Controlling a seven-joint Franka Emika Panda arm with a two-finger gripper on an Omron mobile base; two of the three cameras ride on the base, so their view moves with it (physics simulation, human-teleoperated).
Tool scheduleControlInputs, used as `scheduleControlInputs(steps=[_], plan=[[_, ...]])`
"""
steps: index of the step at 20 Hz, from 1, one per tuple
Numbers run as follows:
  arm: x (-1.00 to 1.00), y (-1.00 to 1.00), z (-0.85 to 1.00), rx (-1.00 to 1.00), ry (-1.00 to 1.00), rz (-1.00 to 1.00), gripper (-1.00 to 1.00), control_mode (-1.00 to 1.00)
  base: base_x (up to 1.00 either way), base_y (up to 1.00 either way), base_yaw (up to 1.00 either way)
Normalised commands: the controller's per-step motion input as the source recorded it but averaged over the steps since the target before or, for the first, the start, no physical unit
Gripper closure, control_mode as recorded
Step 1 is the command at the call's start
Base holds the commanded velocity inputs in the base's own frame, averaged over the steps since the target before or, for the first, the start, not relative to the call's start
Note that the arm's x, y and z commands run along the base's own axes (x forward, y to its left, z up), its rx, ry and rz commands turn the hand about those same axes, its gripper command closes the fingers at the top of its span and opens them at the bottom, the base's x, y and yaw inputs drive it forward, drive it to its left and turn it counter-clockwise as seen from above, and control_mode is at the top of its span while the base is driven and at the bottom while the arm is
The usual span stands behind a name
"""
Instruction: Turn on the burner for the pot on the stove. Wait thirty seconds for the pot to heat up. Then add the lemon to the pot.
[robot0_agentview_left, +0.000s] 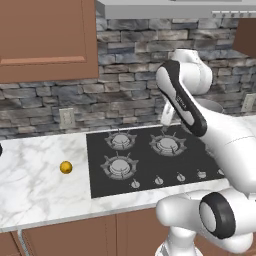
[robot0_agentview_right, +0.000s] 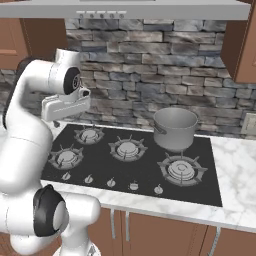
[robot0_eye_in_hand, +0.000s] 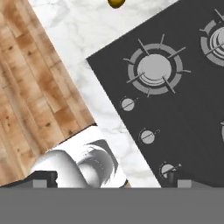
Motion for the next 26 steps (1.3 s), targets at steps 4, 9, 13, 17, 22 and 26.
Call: scheduleControlInputs(steps=[4, 9, 13, 17, 22, 26], plan=[[-0.09, 0.84, -0.10, 0.00, 0.00, -0.25, -1.00, -1.00, 0.00, 0.00, 0.00], [-0.12, 0.78, -0.12, 0.00, 0.00, -0.33, -1.00, -1.00, 0.00, 0.00, 0.00], [0.00, 0.84, -0.19, 0.00, 0.00, -0.35, -1.00, -1.00, 0.00, 0.00, 0.00], [0.07, 0.70, -0.18, 0.00, 0.00, -0.22, -1.00, -1.00, 0.00, 0.00, 0.00], [0.34, 0.63, -0.17, 0.00, 0.00, -0.07, -1.00, -1.00, 0.00, 0.00, 0.00], [0.42, 0.54, -0.22, 0.00, 0.03, -0.03, -1.00, -1.00, 0.00, 0.00, 0.00]])
